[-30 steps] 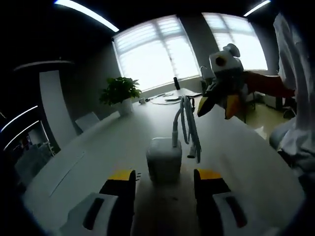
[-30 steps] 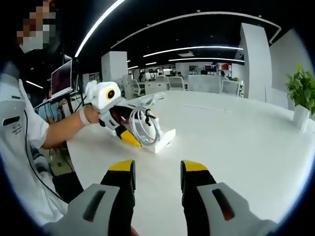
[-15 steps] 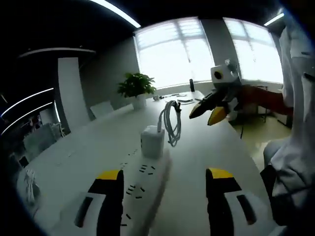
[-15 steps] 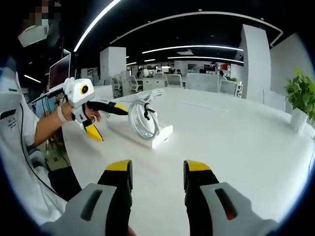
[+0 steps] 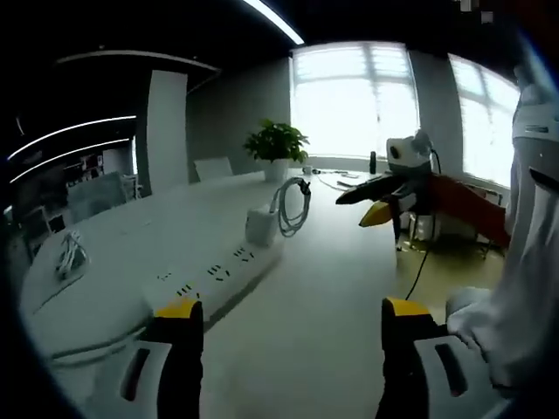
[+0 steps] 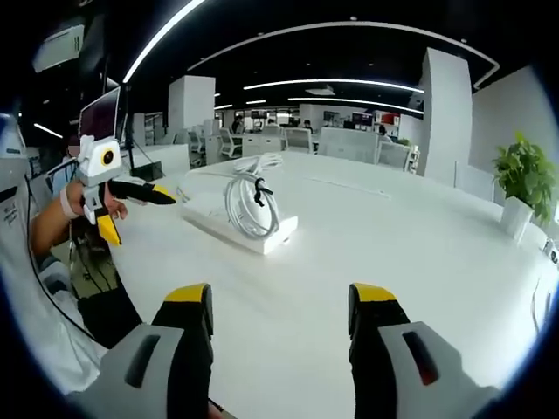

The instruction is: Straighten the power strip on the desk, plug the charger into it

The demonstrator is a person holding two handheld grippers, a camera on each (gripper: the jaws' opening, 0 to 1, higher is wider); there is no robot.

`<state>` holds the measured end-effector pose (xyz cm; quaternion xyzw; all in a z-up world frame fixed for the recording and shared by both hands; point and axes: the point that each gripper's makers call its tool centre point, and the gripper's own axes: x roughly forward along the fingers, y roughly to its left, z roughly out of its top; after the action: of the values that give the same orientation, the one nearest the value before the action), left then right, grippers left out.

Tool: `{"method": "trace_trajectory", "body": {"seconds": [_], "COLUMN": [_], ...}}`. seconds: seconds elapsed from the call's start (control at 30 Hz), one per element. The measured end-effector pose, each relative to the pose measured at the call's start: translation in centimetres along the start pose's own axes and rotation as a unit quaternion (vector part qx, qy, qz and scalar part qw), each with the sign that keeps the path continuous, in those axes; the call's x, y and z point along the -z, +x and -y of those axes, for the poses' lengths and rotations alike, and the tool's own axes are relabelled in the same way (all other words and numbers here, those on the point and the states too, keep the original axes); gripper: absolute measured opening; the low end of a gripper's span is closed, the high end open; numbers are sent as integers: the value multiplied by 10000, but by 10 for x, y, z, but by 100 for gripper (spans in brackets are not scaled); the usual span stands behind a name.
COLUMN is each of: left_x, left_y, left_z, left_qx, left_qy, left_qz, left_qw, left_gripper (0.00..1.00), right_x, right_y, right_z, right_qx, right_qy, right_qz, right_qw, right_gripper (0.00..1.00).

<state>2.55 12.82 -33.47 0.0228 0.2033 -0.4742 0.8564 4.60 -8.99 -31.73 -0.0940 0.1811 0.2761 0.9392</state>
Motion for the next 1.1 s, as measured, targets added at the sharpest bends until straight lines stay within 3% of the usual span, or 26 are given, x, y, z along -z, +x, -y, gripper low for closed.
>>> {"method": "trace_trajectory", "body": {"seconds": [0.17,0.47,0.53,0.73,0.83,1.1], "left_x": [7,25,27,27,26,33], "left_y": [-17,-52,-63,-98,-114,-127], "left_z": [-6,-5,-8,-15,-20,-14], "left_qx": [-456,-927,-1149,-1640,-1918,-2123], "left_qy": [-27,-94,-166,-423,-517,-402], "left_qz": [-61,-381,-440,-286,-165,-232], "left_qw": [9989,9949,9923,9851,9799,9761], "left_gripper": [96,96,96,96,96,96], "right_x": [0,12,13,20,24,24], "right_y": [-10,-32,-37,-51,-56,-69], "right_z": [-2,-5,-5,0,-1,-13], "right_qx": [134,364,413,701,778,795], "right_qy": [-23,-6,-7,93,227,349], "right_qz": [10,-149,-130,-187,-177,-108], "right_qw": [9999,9992,9991,9973,9965,9962], "right_gripper": [68,81,85,88,96,97]}}
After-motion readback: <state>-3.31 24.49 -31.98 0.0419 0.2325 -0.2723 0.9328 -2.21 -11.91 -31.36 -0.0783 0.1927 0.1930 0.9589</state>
